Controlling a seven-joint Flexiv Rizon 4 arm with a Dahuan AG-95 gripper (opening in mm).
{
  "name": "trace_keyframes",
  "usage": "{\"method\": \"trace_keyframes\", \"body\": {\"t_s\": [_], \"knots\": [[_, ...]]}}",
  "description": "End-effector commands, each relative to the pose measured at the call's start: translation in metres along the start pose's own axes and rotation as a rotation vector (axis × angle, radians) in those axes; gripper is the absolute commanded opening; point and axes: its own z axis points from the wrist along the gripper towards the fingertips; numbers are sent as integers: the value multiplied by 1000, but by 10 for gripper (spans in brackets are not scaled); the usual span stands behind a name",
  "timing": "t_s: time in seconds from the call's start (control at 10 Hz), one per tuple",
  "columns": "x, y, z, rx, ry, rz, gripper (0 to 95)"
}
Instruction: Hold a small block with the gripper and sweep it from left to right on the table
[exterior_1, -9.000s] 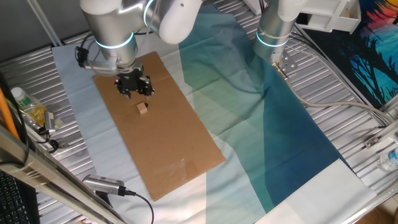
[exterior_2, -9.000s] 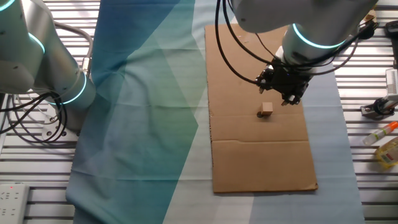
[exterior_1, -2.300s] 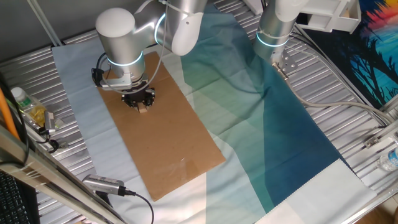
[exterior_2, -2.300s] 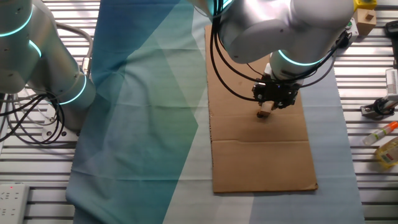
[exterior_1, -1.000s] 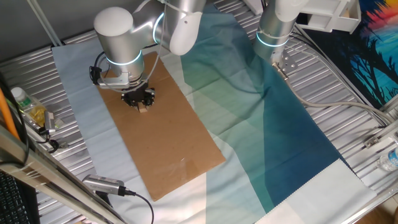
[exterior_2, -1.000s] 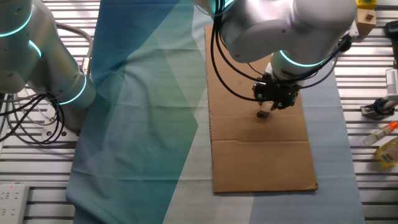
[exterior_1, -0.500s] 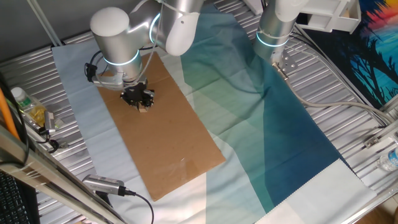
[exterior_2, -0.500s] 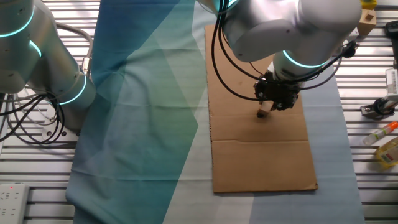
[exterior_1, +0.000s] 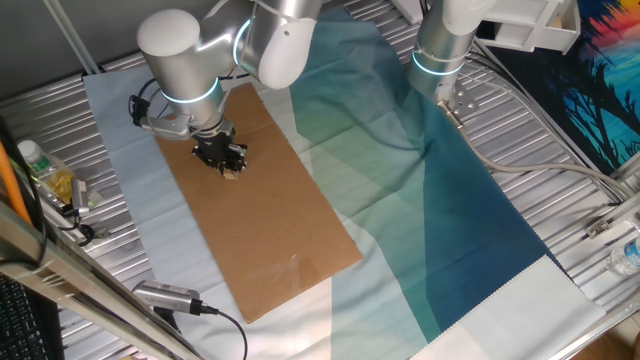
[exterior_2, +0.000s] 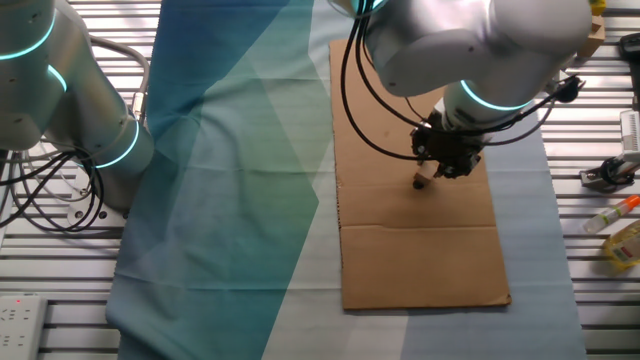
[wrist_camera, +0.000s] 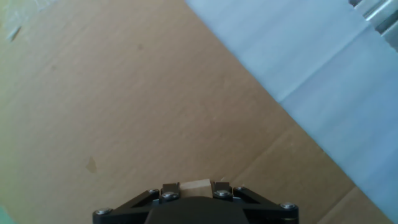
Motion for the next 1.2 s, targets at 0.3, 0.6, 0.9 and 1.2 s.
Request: {"method": "trace_keyframes", "body": {"t_s": [0.3, 0.6, 0.9, 1.2], "knots": [[1, 0, 1, -20, -3, 29, 0], [1, 2, 0, -35, -5, 50, 0], [0, 2, 0, -36, -2, 65, 0], [-3, 6, 0, -35, -1, 83, 0]]}}
